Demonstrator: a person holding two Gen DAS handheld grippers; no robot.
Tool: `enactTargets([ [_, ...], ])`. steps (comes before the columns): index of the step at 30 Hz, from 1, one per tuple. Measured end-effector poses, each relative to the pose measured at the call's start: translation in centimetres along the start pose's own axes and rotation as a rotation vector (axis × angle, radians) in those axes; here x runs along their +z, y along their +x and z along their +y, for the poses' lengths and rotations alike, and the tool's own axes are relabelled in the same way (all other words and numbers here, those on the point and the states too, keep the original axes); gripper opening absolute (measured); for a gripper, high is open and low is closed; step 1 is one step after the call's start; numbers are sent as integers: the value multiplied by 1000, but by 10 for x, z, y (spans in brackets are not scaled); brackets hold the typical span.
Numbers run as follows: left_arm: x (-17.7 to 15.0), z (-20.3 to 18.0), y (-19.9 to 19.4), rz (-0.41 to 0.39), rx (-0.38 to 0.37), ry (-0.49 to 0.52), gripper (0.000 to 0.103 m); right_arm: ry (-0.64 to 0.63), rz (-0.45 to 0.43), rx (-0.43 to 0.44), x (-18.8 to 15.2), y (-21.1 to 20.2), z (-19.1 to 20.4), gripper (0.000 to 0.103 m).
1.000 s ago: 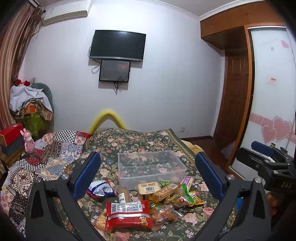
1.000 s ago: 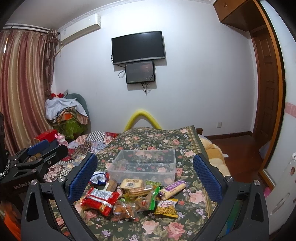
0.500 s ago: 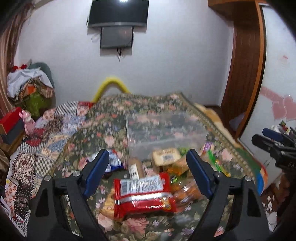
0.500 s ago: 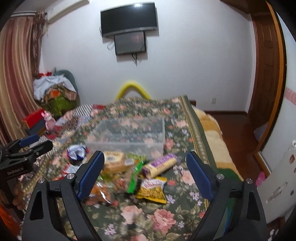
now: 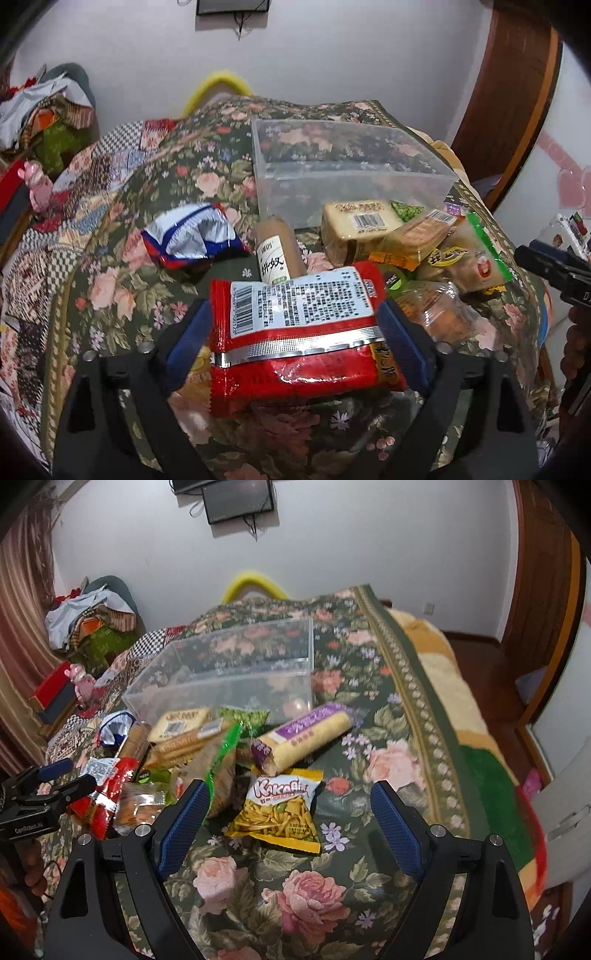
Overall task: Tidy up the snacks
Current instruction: 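Grasp the red wafer pack with the left tool while the right tool grasps the green-edged clear bag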
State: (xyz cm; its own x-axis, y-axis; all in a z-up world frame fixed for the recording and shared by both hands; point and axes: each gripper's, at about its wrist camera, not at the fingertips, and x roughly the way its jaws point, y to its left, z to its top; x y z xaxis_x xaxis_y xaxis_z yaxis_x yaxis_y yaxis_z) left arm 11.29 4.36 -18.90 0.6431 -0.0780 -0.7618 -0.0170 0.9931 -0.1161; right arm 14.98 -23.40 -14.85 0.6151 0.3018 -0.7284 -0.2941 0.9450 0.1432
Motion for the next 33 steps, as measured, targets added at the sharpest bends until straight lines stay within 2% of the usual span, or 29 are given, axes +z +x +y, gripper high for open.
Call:
enactTargets([
  [4, 0, 2, 8, 12, 3, -12, 101, 1, 20, 23, 0, 7, 2, 87],
  [10, -2, 0, 22, 39, -5, -6, 103, -51, -4, 73, 8, 9, 22, 87],
  [16, -4, -5, 30, 24, 28, 55, 103, -81, 50, 122, 12, 35, 35, 70],
  [21, -3, -3, 35, 32, 10, 60, 103, -65, 100, 173, 7, 50, 41, 62],
  [25, -2, -5, 37, 33, 7, 72, 103, -53, 117, 218, 5, 54, 45, 50],
  [27, -3, -5, 36, 29, 5, 76, 103, -52, 117, 223, 5, 54, 47, 48],
  [29, -3, -3, 35, 29, -4, 75, 94, -61, 108, 215, 4, 53, 49, 45],
  [33, -2, 5, 31, 38, -36, 54, 85, -73, 94, 200, 4, 49, 50, 41],
])
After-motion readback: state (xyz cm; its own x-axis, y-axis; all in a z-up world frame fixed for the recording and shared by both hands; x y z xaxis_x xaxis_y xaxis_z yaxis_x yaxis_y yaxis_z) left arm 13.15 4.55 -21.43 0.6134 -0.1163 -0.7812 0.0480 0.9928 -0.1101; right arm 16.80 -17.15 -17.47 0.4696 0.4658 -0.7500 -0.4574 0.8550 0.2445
